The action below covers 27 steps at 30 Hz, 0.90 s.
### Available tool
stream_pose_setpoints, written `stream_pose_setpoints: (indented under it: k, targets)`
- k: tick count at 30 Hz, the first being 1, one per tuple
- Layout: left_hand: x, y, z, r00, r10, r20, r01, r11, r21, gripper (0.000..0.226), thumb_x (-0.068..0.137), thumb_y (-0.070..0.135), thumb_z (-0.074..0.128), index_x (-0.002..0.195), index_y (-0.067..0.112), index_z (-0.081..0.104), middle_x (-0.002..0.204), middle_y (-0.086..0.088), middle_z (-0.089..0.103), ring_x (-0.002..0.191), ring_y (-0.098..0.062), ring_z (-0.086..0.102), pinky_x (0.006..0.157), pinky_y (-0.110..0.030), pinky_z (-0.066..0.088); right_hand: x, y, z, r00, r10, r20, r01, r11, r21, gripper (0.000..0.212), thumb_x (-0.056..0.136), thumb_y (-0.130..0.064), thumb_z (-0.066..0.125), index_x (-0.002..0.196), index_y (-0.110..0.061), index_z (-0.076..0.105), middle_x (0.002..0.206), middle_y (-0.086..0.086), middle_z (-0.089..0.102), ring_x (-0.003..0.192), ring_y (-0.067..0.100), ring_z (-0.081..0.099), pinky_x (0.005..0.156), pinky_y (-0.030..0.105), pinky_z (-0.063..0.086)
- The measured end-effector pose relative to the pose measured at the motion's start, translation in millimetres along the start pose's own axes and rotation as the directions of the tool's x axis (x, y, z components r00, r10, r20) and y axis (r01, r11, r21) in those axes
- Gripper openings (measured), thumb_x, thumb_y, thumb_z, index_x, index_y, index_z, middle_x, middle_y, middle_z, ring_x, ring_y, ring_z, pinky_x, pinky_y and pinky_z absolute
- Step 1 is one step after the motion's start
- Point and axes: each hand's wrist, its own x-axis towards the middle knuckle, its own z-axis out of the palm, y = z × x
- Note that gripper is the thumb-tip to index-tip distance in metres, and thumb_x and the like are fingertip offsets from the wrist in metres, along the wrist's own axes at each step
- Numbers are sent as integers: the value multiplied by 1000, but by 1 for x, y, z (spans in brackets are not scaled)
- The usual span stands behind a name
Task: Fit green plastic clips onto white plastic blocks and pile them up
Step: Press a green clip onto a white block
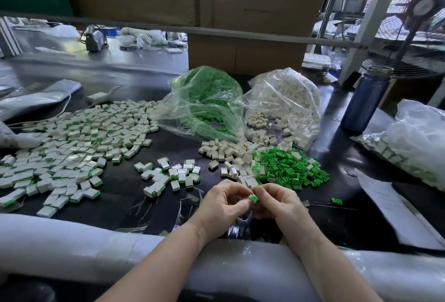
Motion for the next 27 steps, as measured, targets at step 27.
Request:
stream_pose_setpoints:
  k: [27]
  targets:
    - [0, -1, 2, 991, 33, 126, -46, 994, 100, 9, 84, 10, 65, 90, 16, 67, 103, -1, 44, 86, -14, 51, 84, -23, 48, -2, -2, -1, 989, 7, 146, 7, 996, -91, 28, 79, -22, 61, 80, 5, 67, 66, 16, 49, 56, 17, 41, 52, 24, 33]
